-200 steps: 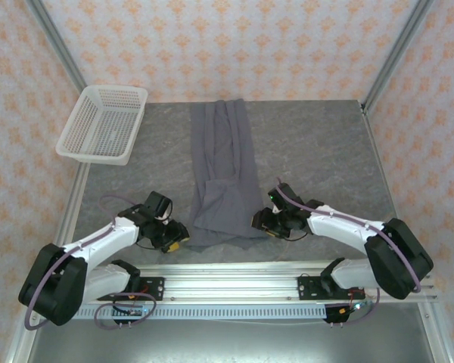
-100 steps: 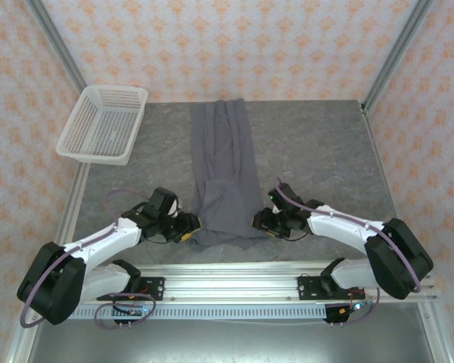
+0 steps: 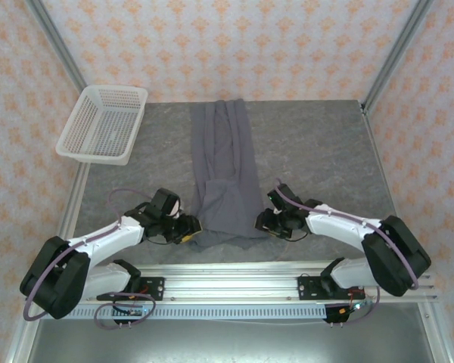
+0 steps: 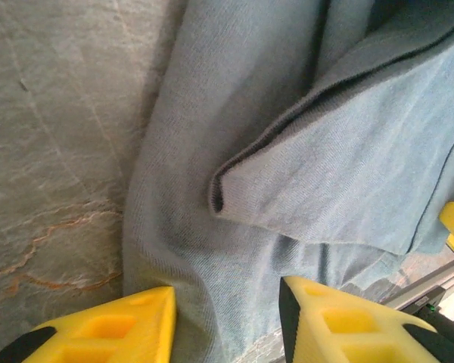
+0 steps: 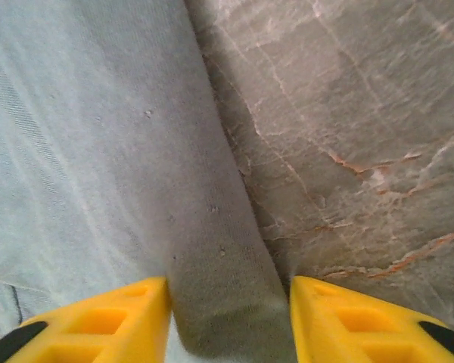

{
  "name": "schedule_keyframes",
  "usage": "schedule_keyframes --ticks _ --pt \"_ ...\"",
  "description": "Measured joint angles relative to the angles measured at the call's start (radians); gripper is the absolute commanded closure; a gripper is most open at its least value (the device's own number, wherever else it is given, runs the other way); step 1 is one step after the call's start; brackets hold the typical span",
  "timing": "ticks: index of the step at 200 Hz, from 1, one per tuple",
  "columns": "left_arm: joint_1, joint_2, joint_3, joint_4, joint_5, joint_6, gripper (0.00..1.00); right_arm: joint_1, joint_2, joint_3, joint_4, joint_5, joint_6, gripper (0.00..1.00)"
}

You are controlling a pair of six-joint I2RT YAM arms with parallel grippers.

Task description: Fold the inside-out t-shirt

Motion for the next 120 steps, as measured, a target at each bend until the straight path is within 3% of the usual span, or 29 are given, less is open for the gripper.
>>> schedule_keyframes --ticks 25,51,82,120 --pt "-0.012 0.019 0.003 -0.001 0.008 0.013 1.0 -0.005 0.009 0.004 -0.014 -0.003 0.003 0.83" --pt "-0.02 0.033 0.033 -0.04 0.009 0.031 1.0 -0.002 0.0 0.005 -0.003 -0.017 0.001 1.0" --pt "-0.02 0.004 0.077 -0.111 0.009 0.053 1.0 -0.002 -0.08 0.005 -0.016 -0.031 0.008 1.0" --pt "-0.025 -0.151 0.08 -0.156 0.006 0.042 1.0 0.027 -0.245 -0.033 -0.051 -0.031 0.028 1.0"
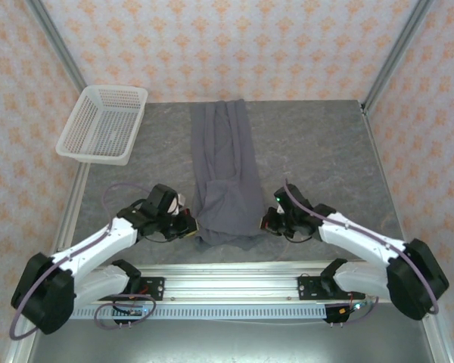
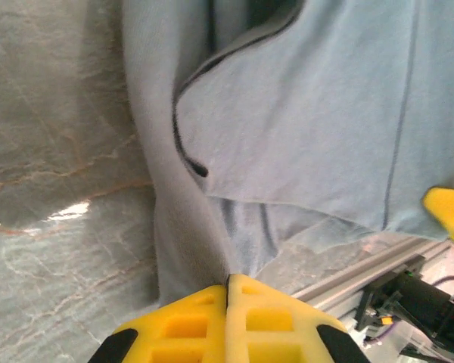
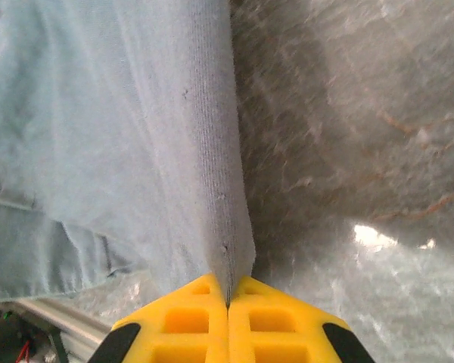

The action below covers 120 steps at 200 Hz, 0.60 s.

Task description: Fold the inside-out t-shirt

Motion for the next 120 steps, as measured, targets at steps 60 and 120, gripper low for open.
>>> schedule_keyframes --ticks 60,120 --pt "-0.041 -0.189 -0.007 -0.076 -0.032 -0.074 1.0 0.048 -0.232 -0.047 -0.116 0.006 0.067 1.0" --pt "0.022 0.02 0.25 -0.108 -0.133 -0.051 1.0 -0.031 -0.088 0.232 -0.148 0.106 0.014 1.0"
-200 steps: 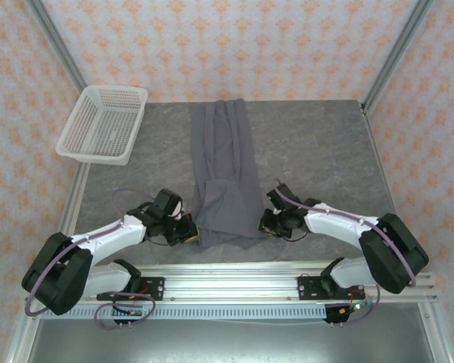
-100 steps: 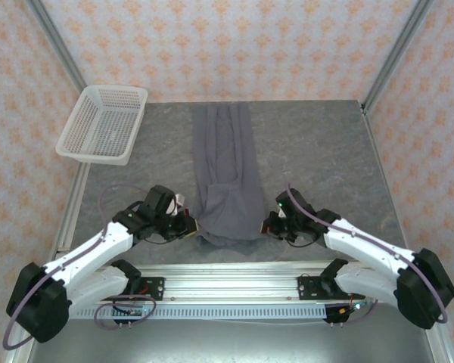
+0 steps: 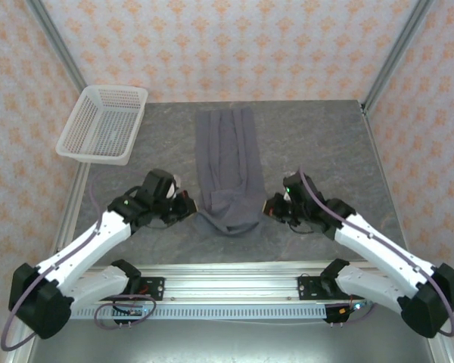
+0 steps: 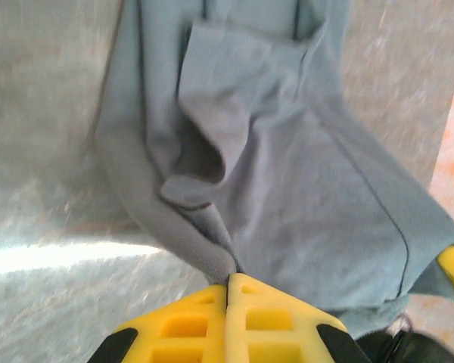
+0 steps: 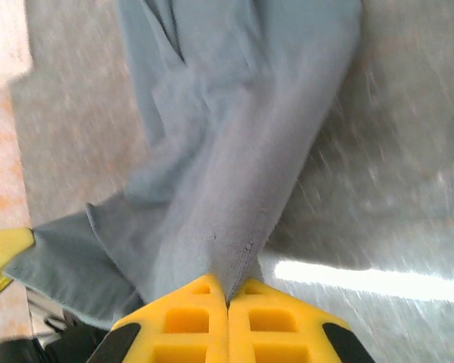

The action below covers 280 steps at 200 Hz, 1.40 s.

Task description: Fold the inside-out t-shirt

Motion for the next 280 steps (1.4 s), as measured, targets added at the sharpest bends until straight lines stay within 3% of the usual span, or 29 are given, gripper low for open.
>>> schedule_keyframes --ticks 38,94,124,176,181,185,198,206,216,226,251,265,280 --pt "0.13 0.262 0.279 0.06 -0.037 0.058 1.0 -0.159 0.309 0.249 0.059 0.007 -0.098 1.0" --pt "0.227 0.714 0.792 0.148 -0.08 0.146 1.0 -0.314 0.785 0.769 0.135 -0.034 -0.206 1.0" --pt "0.263 0.945 1.017 0.152 -0.111 0.166 1.0 -0.361 1.048 1.077 0.119 -0.089 -0.24 1.0" --pt "0.306 1.234 1.257 0.108 -0.129 0.167 1.0 -0.372 1.4 1.514 0.022 -0.153 -0.269 1.0" --pt "0.311 1.254 1.275 0.103 -0.13 0.166 1.0 -0.371 1.429 1.555 0.008 -0.156 -0.27 0.95" --pt "0.314 1.271 1.292 0.099 -0.131 0.166 1.0 -0.371 1.451 1.584 0.001 -0.159 -0.273 0.84" --pt "0.327 1.315 1.338 0.089 -0.133 0.167 0.82 -0.372 1.521 1.688 -0.027 -0.158 -0.276 0.53" --pt "0.339 1.342 1.37 0.084 -0.131 0.166 0.67 -0.373 1.557 1.744 -0.042 -0.156 -0.277 0.43" --pt "0.352 1.369 1.409 0.082 -0.122 0.158 0.55 -0.377 1.592 1.803 -0.056 -0.151 -0.281 0.38" --pt "0.368 1.383 1.432 0.083 -0.111 0.163 0.48 -0.383 1.606 1.838 -0.074 -0.147 -0.281 0.37" --pt "0.401 1.349 1.396 0.088 -0.101 0.164 0.44 -0.417 1.582 1.834 -0.131 -0.15 -0.309 0.36" --pt "0.409 1.257 1.26 0.111 -0.093 0.163 0.39 -0.441 1.48 1.654 -0.136 -0.152 -0.355 0.36" --pt "0.405 1.115 1.061 0.136 -0.075 0.155 0.39 -0.465 1.303 1.315 -0.078 -0.159 -0.384 0.34"
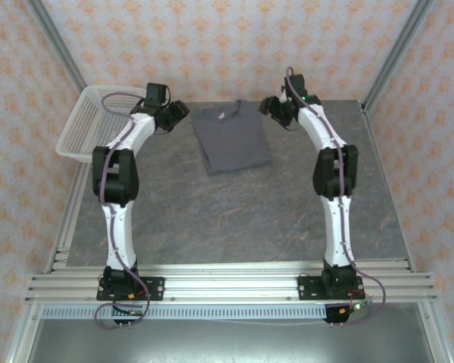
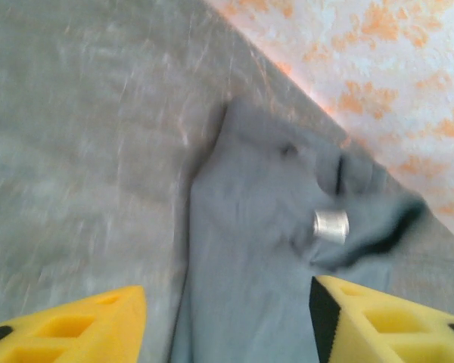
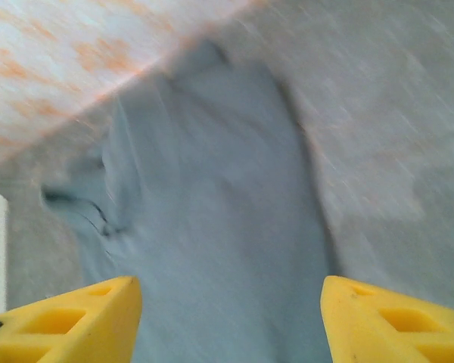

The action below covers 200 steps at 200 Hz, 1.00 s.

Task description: Fold the inside-out t-shirt

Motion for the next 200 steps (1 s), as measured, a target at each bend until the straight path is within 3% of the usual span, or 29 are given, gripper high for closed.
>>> schedule_keyframes --ticks 14,28,71,83,98,116,125,139,150,174,200 --pt "-0.017 -0.116 -0.154 0.021 0.021 -0.008 0.39 -0.01 -0.152 -0.293 0.065 -0.011 -0.012 0.34" --pt "-0.051 -0.182 -0.254 0.047 0.04 -0.011 0.39 -0.006 -0.231 -0.461 0.106 -0.039 -0.012 0.36" --pt "-0.201 -0.156 -0.35 0.073 0.053 -0.011 0.39 0.02 -0.208 -0.562 0.224 -0.13 0.005 0.41" --pt "-0.208 -0.126 -0.35 0.076 0.053 -0.012 0.39 0.026 -0.185 -0.559 0.245 -0.146 0.01 0.49" --pt "-0.199 -0.089 -0.35 0.079 0.052 -0.015 0.42 0.033 -0.156 -0.552 0.252 -0.158 0.018 0.69" --pt "-0.19 -0.044 -0.349 0.088 0.061 -0.023 0.58 0.041 -0.135 -0.549 0.257 -0.165 0.032 0.9" --pt "-0.185 -0.03 -0.344 0.08 0.066 -0.024 0.66 0.044 -0.131 -0.549 0.258 -0.165 0.04 0.93" --pt "-0.178 -0.013 -0.314 0.078 0.106 -0.028 0.9 0.048 -0.131 -0.549 0.264 -0.164 0.055 0.97" --pt "-0.19 0.006 -0.301 0.094 0.124 -0.019 1.0 0.048 -0.134 -0.557 0.275 -0.163 0.07 0.99" --pt "-0.216 -0.011 -0.363 0.134 0.159 -0.015 1.0 0.048 -0.2 -0.677 0.322 -0.146 0.093 1.0" --pt "-0.231 -0.127 -0.552 0.182 0.196 -0.013 1.0 0.056 -0.393 -0.943 0.37 -0.127 0.132 1.0"
